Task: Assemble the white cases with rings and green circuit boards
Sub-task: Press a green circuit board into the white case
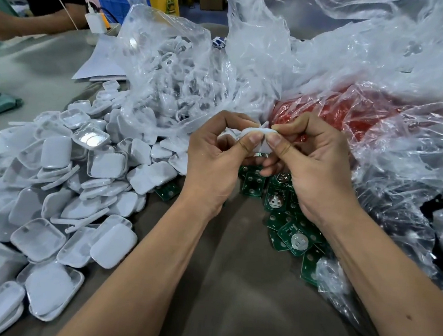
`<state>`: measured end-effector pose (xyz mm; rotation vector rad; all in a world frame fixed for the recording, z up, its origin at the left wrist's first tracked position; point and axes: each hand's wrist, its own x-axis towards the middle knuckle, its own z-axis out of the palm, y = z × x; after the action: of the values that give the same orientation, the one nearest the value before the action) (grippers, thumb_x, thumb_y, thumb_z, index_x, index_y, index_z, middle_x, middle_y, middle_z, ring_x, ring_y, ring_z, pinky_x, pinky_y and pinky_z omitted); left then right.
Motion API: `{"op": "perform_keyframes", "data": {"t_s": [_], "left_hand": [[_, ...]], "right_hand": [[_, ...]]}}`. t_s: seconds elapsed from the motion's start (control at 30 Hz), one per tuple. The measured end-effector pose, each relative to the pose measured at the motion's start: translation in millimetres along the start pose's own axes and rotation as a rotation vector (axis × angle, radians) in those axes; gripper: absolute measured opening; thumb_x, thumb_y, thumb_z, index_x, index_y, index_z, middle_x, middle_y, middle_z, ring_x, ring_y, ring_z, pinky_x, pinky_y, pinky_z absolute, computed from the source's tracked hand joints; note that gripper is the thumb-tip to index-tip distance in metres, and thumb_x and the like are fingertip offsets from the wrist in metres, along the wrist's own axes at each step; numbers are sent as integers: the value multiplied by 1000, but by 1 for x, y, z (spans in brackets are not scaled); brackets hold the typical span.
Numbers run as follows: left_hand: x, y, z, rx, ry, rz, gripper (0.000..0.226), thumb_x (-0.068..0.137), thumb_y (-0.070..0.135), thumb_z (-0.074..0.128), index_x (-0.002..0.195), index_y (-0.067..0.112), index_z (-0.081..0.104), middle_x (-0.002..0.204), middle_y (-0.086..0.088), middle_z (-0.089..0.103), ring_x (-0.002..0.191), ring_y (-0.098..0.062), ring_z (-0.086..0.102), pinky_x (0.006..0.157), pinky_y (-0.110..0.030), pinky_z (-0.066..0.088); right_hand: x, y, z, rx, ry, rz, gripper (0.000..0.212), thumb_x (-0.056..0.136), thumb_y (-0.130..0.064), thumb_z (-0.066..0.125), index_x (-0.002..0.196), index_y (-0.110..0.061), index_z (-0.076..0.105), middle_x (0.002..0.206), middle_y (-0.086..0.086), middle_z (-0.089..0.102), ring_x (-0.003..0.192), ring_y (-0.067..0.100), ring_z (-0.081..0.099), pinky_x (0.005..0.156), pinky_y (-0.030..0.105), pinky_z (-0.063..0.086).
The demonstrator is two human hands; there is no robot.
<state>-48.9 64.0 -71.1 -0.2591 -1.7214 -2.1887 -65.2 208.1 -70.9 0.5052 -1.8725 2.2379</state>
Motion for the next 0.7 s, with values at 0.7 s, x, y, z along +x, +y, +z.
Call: {"op": "perform_keyframes", "data": {"t_s": [0.7], "left_hand": [[7, -7, -6, 372, -14, 0, 19, 89, 12, 78, 107, 15, 73, 102, -6, 74, 93, -30, 72, 84, -56, 59]], "right_hand": [[6, -12, -15, -436, -7, -162, 13, 86, -3, 83, 95, -6, 74, 87, 3, 76, 66, 13, 75, 48, 24, 57]]}}
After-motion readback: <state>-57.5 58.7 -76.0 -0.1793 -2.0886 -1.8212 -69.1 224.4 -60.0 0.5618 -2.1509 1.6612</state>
